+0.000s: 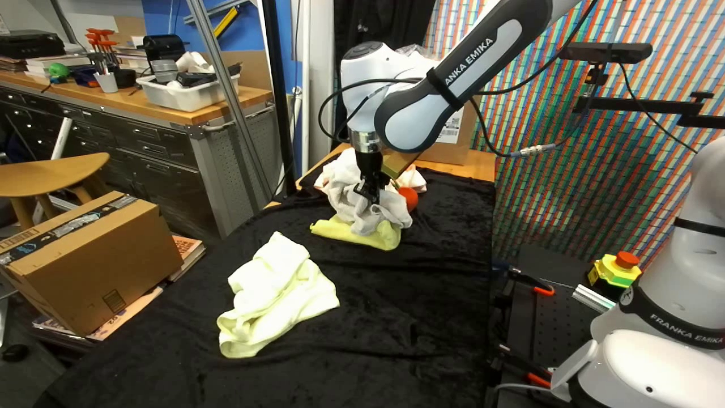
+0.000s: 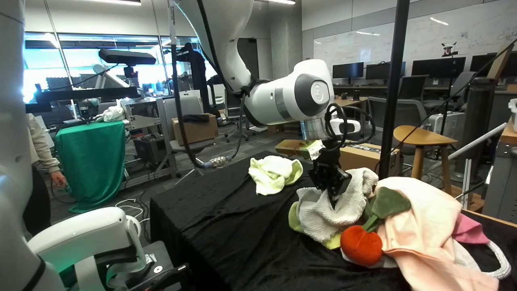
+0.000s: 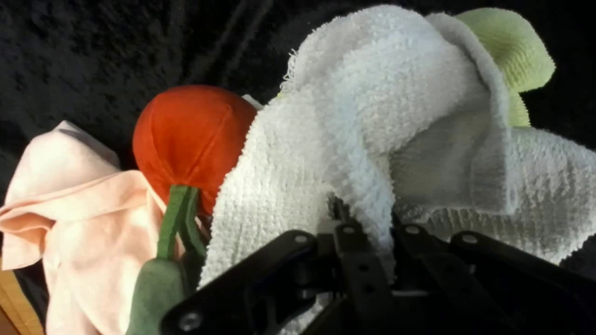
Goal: Pile up all the objects on the table
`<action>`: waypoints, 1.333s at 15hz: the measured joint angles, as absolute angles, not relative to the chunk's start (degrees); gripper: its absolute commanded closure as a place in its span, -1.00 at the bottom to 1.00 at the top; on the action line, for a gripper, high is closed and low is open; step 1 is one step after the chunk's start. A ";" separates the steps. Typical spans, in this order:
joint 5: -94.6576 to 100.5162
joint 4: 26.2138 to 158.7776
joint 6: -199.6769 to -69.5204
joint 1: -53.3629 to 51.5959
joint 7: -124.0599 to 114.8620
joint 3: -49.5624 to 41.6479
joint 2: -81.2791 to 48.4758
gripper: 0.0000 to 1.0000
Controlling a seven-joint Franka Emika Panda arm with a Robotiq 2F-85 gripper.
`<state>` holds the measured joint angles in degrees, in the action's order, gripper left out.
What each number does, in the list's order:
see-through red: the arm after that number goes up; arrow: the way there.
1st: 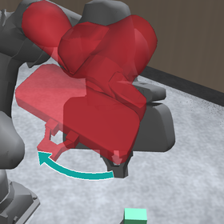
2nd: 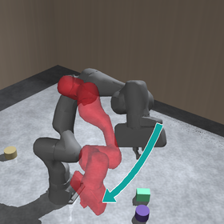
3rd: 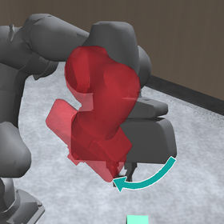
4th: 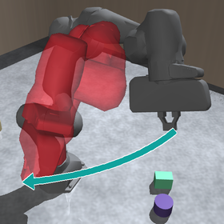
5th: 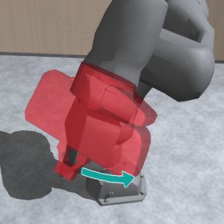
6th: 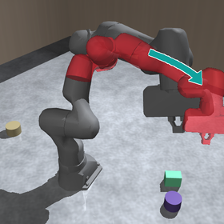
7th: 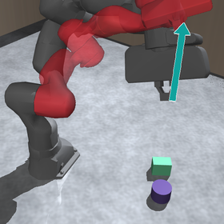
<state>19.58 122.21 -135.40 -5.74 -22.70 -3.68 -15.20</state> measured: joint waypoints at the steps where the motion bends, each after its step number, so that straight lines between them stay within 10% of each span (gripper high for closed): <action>1: 19.58 122.17 -135.29 -5.74 -22.71 -3.68 -15.21 0.59; 10: 19.59 121.08 -133.21 -6.23 -22.74 -3.23 -11.65 -0.95; 20: 19.97 117.94 -130.56 -8.40 -23.12 2.44 -7.34 -1.00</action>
